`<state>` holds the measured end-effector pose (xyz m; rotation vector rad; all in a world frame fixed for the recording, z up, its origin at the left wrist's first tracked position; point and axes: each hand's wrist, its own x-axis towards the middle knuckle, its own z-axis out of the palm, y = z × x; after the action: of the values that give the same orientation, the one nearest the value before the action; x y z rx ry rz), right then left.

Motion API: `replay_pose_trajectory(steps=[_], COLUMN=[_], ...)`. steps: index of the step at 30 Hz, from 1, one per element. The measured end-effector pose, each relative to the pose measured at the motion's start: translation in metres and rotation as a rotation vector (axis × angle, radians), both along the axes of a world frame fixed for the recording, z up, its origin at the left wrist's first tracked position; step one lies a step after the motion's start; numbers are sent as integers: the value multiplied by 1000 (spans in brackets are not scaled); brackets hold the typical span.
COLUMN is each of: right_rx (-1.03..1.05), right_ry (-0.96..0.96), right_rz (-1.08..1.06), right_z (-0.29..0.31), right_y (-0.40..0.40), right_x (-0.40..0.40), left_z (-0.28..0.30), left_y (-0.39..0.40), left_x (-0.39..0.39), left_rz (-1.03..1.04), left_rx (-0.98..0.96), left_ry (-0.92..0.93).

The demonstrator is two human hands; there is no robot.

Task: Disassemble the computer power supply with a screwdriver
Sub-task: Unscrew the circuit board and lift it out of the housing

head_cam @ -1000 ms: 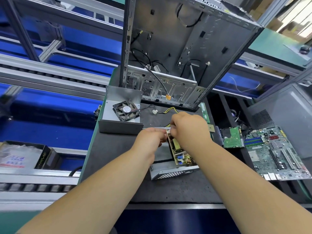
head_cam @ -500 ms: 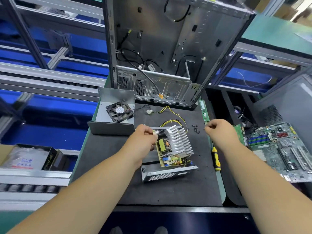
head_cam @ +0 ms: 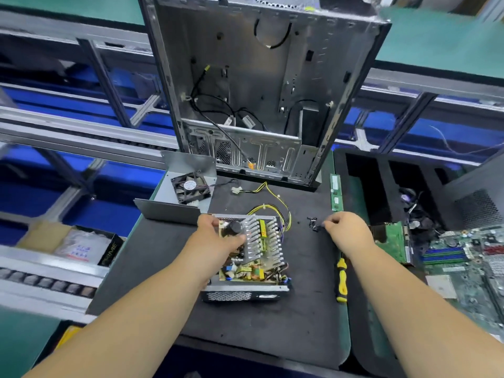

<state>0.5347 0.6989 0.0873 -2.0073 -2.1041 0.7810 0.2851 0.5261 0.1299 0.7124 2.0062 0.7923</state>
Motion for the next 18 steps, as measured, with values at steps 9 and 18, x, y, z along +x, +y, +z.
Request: replay_pose_trajectory(steps=[9,18], right_rx=[-9,-118], right_ry=[156,252], right_rz=[181,341], right_z=[25,42], right_y=[-17,-38], right_x=[-11,-29], left_z=[13,28], left_y=[5,12], left_x=[4,-5], left_rz=[143,164], left_rx=[113,85], left_ry=[-29,-184])
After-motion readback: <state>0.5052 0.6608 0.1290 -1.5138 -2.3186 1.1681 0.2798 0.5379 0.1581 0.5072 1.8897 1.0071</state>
